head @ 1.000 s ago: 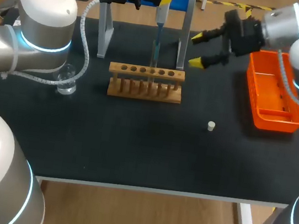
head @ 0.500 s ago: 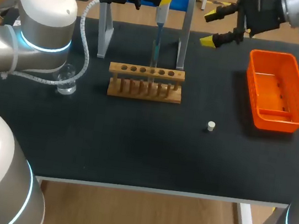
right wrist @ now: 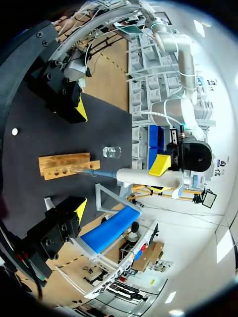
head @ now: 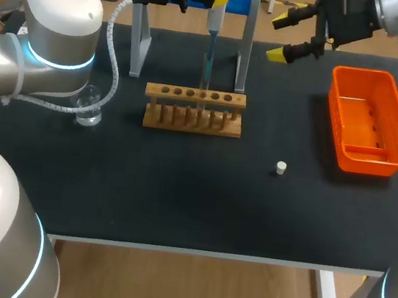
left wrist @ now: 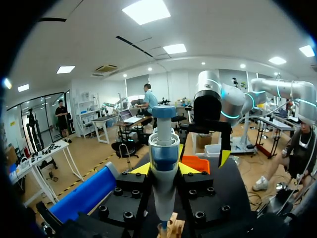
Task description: Invert the test tube, pick up the pipette, mount the tip to pipette, aspirate from beaker and dispense into the tube, eject the tip, return the pipette, and cap with the stopper.
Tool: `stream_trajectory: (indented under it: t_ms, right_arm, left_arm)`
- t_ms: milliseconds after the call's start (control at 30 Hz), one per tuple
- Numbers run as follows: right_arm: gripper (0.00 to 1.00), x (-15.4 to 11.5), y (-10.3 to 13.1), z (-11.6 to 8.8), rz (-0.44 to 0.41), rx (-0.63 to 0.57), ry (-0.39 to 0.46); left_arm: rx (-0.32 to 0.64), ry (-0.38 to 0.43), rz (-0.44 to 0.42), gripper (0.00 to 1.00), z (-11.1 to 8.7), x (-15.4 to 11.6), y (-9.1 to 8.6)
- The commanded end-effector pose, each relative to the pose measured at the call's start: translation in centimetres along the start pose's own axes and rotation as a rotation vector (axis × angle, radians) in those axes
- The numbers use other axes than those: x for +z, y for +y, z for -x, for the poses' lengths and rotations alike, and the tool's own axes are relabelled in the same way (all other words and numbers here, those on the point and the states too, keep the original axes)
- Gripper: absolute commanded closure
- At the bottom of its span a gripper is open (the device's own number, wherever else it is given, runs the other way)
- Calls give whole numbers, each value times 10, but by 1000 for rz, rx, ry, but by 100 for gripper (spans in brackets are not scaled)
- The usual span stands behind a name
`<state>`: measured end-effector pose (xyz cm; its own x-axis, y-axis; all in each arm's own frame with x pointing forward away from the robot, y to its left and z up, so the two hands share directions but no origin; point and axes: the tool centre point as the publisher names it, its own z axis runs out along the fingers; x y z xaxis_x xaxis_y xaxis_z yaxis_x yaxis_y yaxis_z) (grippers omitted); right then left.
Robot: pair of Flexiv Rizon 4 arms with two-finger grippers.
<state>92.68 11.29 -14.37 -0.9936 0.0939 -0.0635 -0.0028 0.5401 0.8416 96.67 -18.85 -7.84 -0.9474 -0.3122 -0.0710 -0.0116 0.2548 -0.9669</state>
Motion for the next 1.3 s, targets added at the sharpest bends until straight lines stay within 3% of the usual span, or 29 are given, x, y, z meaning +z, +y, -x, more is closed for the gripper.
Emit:
stream_trajectory:
  t_ms: [33, 600, 900, 933, 1033, 1100, 1133, 1300]
  right_arm:
    - [0, -2, 7, 3, 8, -1, 8]
    - [0, -5, 87, 21, 17, -89, 15]
    - [0, -20, 124, 24, 29, -107, -1]
    - [4, -21, 127, 23, 30, -108, -2]
    - [63, -24, 135, 21, 29, -119, -7]
    - [95, -24, 140, 21, 29, -121, -9]
    - [100, -24, 142, 21, 29, -120, -9]
    - [100, -20, 151, 20, 30, -117, -5]
  left_arm:
    - [1, -2, -3, 100, -1, -1, 0]
    - [1, -2, -3, 100, -1, -1, 0]
    - [1, -2, -3, 100, -1, -1, 0]
    - [1, -2, -3, 100, -1, -1, 0]
    - [1, -2, -3, 100, -1, -1, 0]
    - [1, -2, -3, 100, -1, -1, 0]
    - [1, -2, -3, 100, -1, -1, 0]
    - [1, -2, -3, 100, -1, -1, 0]
